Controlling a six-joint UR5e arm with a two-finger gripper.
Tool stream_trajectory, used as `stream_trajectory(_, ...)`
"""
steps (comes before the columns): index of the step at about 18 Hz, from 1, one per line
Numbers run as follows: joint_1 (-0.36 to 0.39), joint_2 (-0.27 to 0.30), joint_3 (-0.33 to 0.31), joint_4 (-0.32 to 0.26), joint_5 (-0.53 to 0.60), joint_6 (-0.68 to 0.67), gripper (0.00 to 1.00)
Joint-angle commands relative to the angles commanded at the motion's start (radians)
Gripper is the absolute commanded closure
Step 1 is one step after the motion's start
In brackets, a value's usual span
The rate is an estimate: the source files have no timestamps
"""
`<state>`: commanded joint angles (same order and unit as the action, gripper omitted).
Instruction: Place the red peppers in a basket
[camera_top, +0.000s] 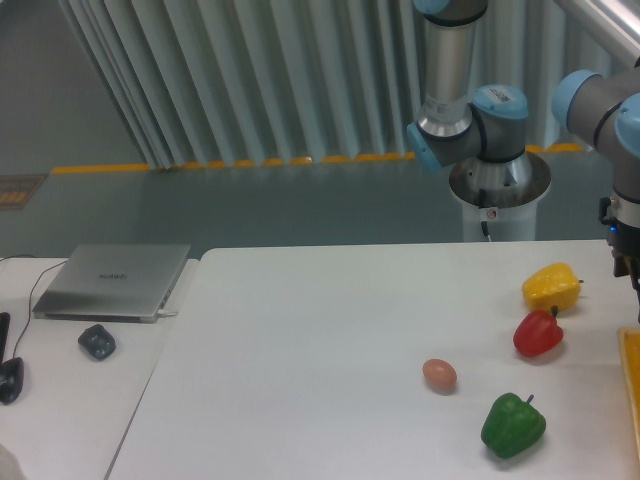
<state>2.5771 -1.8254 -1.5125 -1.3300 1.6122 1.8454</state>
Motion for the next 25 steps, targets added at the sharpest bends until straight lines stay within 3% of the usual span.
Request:
stream_trajectory(10, -0.025, 0.014, -0.037, 0.012, 0.021, -0.003, 0.0)
stream_trajectory(19, 0.008, 0.051, -0.098, 0.021, -0.112, -0.026, 0.0)
stream_trajectory(21, 0.018, 0.051, -0.104, 0.02, -0.179, -0.092, 0.0)
stream_trajectory(25, 0.014, 0.057, -0.126, 0.015, -0.193, -0.279, 0.0)
